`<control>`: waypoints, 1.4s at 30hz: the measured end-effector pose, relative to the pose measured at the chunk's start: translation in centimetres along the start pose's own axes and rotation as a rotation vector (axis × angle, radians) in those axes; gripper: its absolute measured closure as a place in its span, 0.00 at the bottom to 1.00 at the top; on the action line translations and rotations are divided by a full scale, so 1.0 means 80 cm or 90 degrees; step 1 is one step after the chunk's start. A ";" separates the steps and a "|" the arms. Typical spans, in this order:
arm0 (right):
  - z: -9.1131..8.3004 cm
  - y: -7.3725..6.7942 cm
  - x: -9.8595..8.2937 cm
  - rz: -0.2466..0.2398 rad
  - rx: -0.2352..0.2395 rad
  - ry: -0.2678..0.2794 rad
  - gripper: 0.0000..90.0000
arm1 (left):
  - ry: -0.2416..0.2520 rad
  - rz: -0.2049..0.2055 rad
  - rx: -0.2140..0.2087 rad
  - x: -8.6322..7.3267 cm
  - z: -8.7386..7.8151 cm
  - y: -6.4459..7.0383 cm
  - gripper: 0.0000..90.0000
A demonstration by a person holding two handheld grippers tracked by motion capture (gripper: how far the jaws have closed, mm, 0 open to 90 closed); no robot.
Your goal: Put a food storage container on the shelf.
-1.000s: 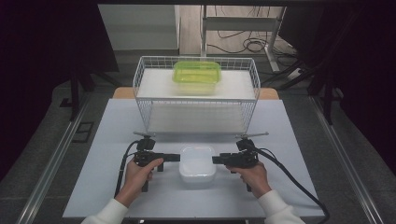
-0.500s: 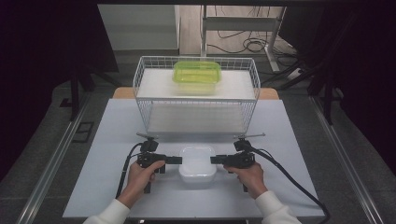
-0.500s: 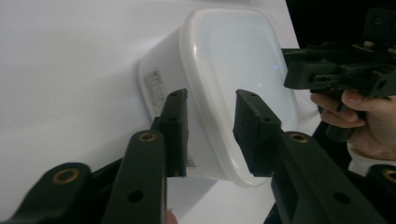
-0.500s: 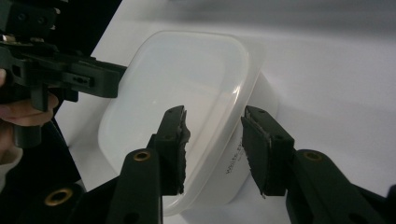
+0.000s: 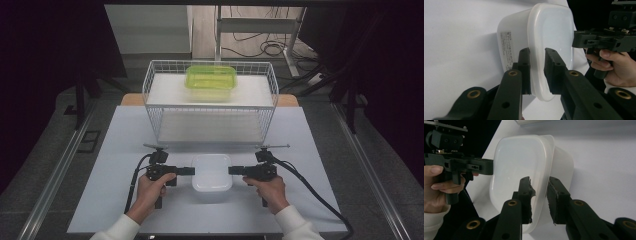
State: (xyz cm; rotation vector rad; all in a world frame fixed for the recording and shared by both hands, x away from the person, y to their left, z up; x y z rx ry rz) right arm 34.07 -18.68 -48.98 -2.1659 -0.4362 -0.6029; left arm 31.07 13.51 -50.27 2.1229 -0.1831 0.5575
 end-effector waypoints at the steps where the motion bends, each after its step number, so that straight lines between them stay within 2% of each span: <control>1: -0.001 -0.001 0.000 -0.002 0.000 0.001 0.82 | 0.002 0.002 0.000 0.000 -0.001 0.001 0.86; 6: -0.005 -0.004 0.001 -0.015 0.007 0.010 0.85 | 0.014 0.023 0.013 -0.001 -0.003 0.005 0.87; 11: -0.009 -0.006 0.002 -0.026 0.011 0.018 0.85 | 0.021 0.033 0.010 0.000 -0.005 0.010 0.87; 19: -0.019 -0.012 0.006 -0.059 0.020 0.035 0.85 | 0.037 0.066 0.006 0.003 -0.010 0.021 0.87; 28: -0.035 -0.034 0.011 -0.130 0.008 0.069 0.85 | 0.060 0.103 0.010 0.007 -0.018 0.034 0.87; 31: -0.038 -0.036 0.012 -0.138 0.008 0.075 0.85 | 0.065 0.112 0.007 0.009 -0.020 0.038 0.87; 35: -0.041 -0.045 0.015 -0.169 -0.002 0.084 0.84 | 0.071 0.121 0.006 0.013 -0.024 0.041 0.87; 42: -0.040 -0.054 0.020 -0.201 -0.004 0.088 0.83 | 0.082 0.142 0.016 0.016 -0.036 0.047 0.87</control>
Point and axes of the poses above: each handheld gripper's, and its own axes: z roughly forward along the jaws, x roughly out of its top, y roughly to its right, the point moved 1 cm from there along z, roughly forward along the jaws, and after that the axes turned 2 degrees about y, right-handed, at the moved point
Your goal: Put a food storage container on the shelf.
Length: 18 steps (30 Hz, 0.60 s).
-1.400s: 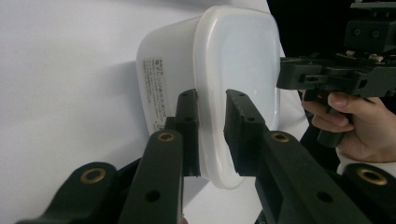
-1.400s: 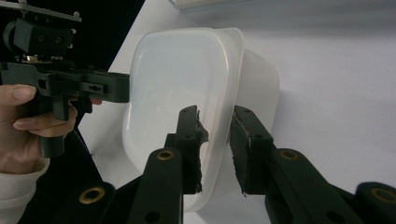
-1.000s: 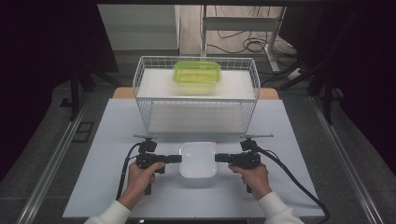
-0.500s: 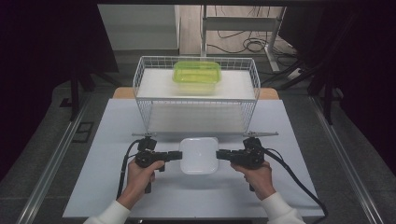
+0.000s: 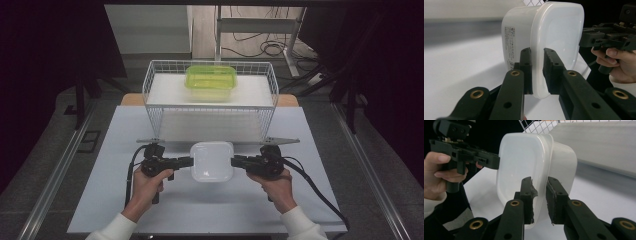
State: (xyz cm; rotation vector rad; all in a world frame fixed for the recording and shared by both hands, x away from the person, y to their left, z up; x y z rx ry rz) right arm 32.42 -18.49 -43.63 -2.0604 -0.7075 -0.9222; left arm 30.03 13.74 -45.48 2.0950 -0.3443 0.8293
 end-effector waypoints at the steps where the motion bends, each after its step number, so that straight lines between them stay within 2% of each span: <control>1: 0.000 -0.001 0.001 -0.003 0.000 0.002 0.83 | 0.002 0.001 0.001 0.001 -0.001 0.001 0.87; 8: -0.001 -0.002 0.013 -0.019 0.005 0.018 0.83 | 0.013 0.021 0.003 0.012 -0.009 0.008 0.87; 18: -0.008 -0.002 0.032 -0.022 0.007 0.040 0.83 | 0.027 0.035 -0.010 0.036 -0.014 0.015 0.87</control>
Point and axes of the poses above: each handheld gripper's, and its own axes: z roughly forward along the jaws, x roughly out of its top, y roughly to its right, the point moved 1 cm from there along z, roughly forward along the jaws, and after that the axes turned 2 degrees about y, right-handed, at the moved point
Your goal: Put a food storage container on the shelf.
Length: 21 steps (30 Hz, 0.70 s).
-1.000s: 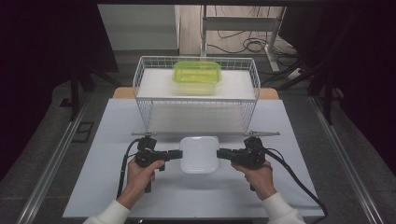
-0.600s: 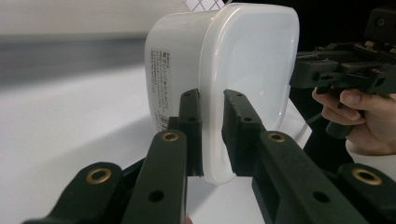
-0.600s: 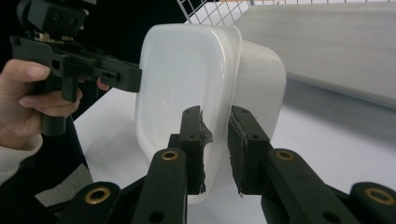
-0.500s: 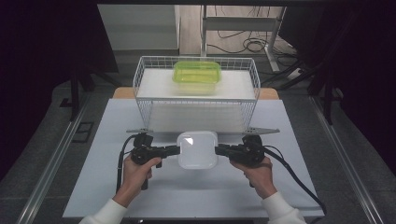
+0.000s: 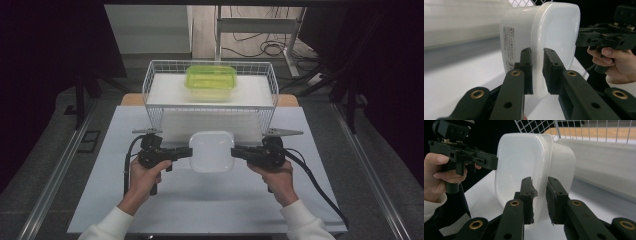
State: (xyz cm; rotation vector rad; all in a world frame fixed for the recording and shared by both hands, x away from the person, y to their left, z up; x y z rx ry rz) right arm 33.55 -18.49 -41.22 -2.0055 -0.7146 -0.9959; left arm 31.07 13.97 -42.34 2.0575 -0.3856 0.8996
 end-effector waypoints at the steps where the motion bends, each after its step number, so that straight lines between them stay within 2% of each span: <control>1: -0.002 0.000 0.003 0.000 0.000 0.004 0.83 | 0.002 0.000 -0.003 0.003 0.000 0.001 0.87; 9: -0.015 -0.006 0.032 -0.011 0.007 0.035 0.84 | 0.023 0.025 0.000 0.035 -0.011 0.021 0.88; 21: -0.029 -0.020 0.093 -0.050 0.013 0.070 0.84 | 0.058 0.070 0.002 0.094 -0.035 0.046 0.88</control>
Point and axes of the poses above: each handheld gripper's, and its own axes: z roughly forward along the jaws, x roughly out of its top, y roughly to its right, the point moved 1 cm from there along z, roughly forward along the jaws, and after that the axes turned 2 degrees about y, right-handed, at the moved point
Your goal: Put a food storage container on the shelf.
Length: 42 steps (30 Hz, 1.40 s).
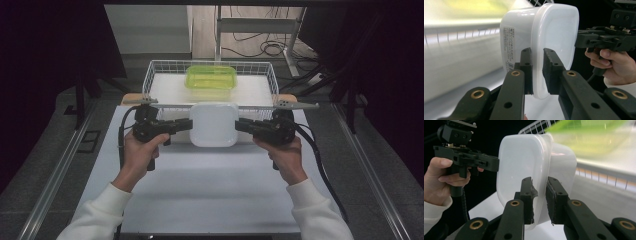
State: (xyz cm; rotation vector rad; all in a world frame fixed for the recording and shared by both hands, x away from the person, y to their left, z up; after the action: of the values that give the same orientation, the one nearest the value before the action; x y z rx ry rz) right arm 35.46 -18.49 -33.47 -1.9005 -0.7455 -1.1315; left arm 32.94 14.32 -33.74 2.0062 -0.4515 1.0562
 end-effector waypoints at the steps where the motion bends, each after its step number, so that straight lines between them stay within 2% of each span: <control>1: 0.000 -0.001 0.006 -0.003 0.002 0.006 0.84 | 0.003 0.004 0.002 0.006 -0.002 0.001 0.88; 6: 0.000 -0.003 0.031 -0.017 0.015 0.021 0.84 | 0.014 0.026 0.011 0.033 -0.010 0.007 0.87; 10: 0.003 -0.001 0.050 -0.019 0.012 0.021 0.84 | 0.018 0.037 0.016 0.051 -0.011 0.008 0.87; 17: 0.009 0.012 0.080 -0.024 0.013 0.031 0.84 | 0.021 0.042 0.015 0.082 -0.007 0.003 0.88; 20: 0.016 0.020 0.091 -0.014 0.007 0.025 0.84 | 0.017 0.045 0.020 0.095 -0.004 -0.001 0.88; 29: 0.023 0.031 0.108 -0.002 0.007 0.029 0.84 | 0.016 0.032 0.012 0.115 0.003 -0.014 0.88; 37: 0.029 0.038 0.126 0.002 0.001 0.014 0.84 | 0.014 0.028 0.013 0.133 0.008 -0.024 0.88; 42: 0.036 0.044 0.139 0.015 0.004 0.010 0.85 | 0.020 0.000 -0.002 0.141 0.012 -0.038 0.88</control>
State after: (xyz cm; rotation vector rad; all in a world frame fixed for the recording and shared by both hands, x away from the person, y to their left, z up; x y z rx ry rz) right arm 44.26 -16.91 -25.47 -1.8877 -0.7150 -1.1266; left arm 41.96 16.06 -26.43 1.9836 -0.4370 1.0856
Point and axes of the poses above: each handheld gripper's, and its own axes: z roughly forward along the jaws, x roughly out of its top, y roughly to its right, the point moved 1 cm from there along z, roughly forward along the jaws, and after that the axes turned 2 degrees about y, right-handed, at the moved point
